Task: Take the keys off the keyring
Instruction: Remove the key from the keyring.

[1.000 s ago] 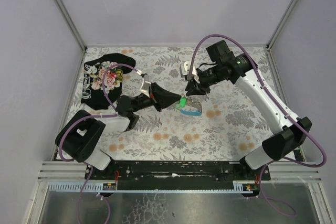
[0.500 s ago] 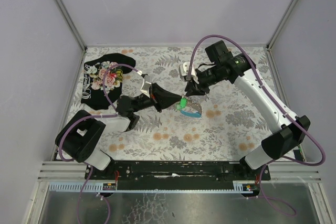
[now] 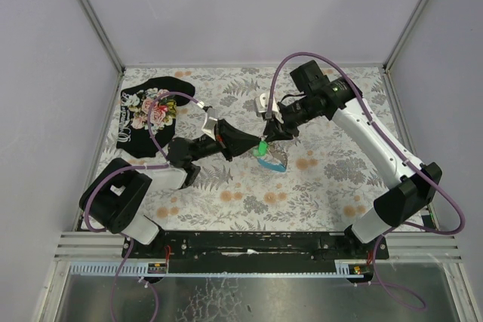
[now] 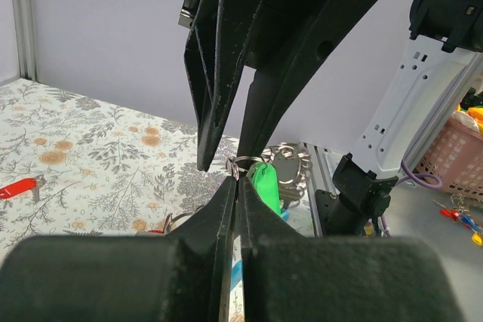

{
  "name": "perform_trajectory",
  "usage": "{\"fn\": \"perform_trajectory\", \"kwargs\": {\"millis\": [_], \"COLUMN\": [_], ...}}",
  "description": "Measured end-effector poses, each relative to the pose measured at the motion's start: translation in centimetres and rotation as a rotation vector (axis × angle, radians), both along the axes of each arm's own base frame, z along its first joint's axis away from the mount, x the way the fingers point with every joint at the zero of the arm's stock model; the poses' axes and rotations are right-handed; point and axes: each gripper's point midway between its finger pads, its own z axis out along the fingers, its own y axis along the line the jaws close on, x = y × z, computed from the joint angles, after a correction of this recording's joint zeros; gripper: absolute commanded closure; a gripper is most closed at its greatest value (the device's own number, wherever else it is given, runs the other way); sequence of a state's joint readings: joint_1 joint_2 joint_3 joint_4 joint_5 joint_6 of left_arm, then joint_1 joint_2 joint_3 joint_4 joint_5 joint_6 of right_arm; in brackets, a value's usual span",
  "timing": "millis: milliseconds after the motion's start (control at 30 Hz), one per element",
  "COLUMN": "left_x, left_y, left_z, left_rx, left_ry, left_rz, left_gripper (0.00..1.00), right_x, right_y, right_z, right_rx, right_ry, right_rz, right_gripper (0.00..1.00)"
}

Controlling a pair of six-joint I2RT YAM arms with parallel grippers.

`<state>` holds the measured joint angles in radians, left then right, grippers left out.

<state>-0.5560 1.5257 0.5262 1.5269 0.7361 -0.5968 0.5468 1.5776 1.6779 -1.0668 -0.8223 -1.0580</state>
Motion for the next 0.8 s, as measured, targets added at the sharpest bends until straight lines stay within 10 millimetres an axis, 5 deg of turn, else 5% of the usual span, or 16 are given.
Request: {"fn": "perform_trajectory", "kwargs": {"millis": [400,800], "left_x": [-0.16,-0.21], "left_y": [-0.09,-0.11], "left_z": [-0.05,-0.02], "left_rx": [0.001,0.001], "left_ry": [0.001,0.000], "left_rz": [-0.004,-0.005], "left_gripper": [1.00,1.00], "right_x": [-0.48,-0.23], "right_y": [0.43,0.38], "right_z": [-0.01,-0.15], "right_rx": [-0.001,-0.013], "right_ry": [0.001,-0.004], "right_rz": [0.016,0.001], "right_gripper": [0.75,0.99]}}
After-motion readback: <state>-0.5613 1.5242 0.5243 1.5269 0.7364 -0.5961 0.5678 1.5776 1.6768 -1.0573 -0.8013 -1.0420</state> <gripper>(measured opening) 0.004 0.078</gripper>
